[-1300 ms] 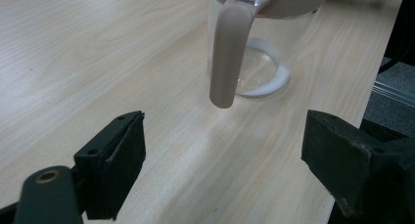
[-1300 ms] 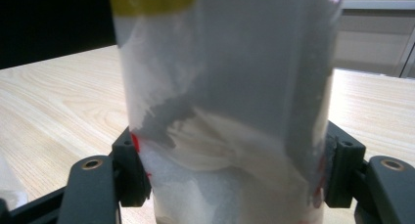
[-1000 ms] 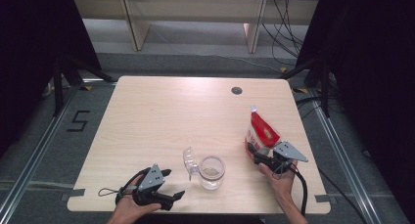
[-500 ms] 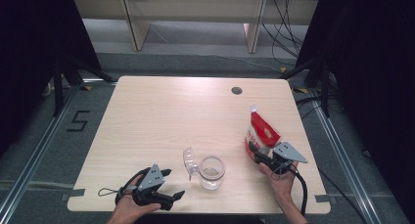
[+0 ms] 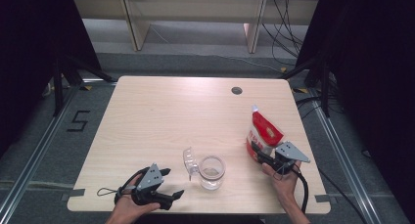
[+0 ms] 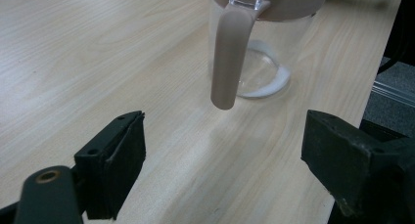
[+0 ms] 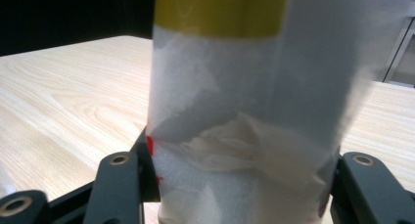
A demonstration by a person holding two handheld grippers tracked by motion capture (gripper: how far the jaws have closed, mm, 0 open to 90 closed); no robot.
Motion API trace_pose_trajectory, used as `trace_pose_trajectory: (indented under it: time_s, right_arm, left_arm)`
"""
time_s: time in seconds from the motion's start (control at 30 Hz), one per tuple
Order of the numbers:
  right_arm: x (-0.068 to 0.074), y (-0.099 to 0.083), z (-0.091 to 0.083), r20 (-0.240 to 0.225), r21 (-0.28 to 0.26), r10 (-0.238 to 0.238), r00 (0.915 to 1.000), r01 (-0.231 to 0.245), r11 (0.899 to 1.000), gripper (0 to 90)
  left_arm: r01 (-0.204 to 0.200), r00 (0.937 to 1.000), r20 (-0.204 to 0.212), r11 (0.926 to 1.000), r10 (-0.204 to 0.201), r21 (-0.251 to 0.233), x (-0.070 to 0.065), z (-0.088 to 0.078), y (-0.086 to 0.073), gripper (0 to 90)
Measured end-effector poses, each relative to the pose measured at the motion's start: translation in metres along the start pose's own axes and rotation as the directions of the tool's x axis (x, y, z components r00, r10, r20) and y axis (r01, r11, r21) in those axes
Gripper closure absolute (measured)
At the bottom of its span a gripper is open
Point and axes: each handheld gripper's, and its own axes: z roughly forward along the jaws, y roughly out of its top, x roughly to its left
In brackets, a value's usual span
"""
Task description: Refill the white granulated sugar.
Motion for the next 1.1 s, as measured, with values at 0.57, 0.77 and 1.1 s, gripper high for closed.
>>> trace_pose_trajectory:
  time_s: [0.57, 0.77, 1.1]
  right_arm:
    - [0.008, 0.009, -0.015, -0.055, -0.042, -0.013, 0.9984, 0.011, 0.999, 44.8]
    - [0.012, 0.016, -0.022, -0.142, -0.036, -0.009, 0.9898, 0.004, 0.999, 45.0]
    - [0.023, 0.024, -0.029, -0.132, -0.068, -0.094, 0.9869, 0.085, 0.994, 45.2]
  left_arm:
    - [0.011, 0.9999, 0.013, 0.9999, -0.011, -0.006, 0.0, 0.001, 0.0, 16.2]
    - [0.016, 0.9998, 0.013, 0.9998, -0.016, -0.009, 0.0, 0.001, 0.0, 16.3]
    - [-0.018, 0.9998, 0.004, 0.9998, 0.018, -0.002, 0.003, 0.0, 0.001, 16.3]
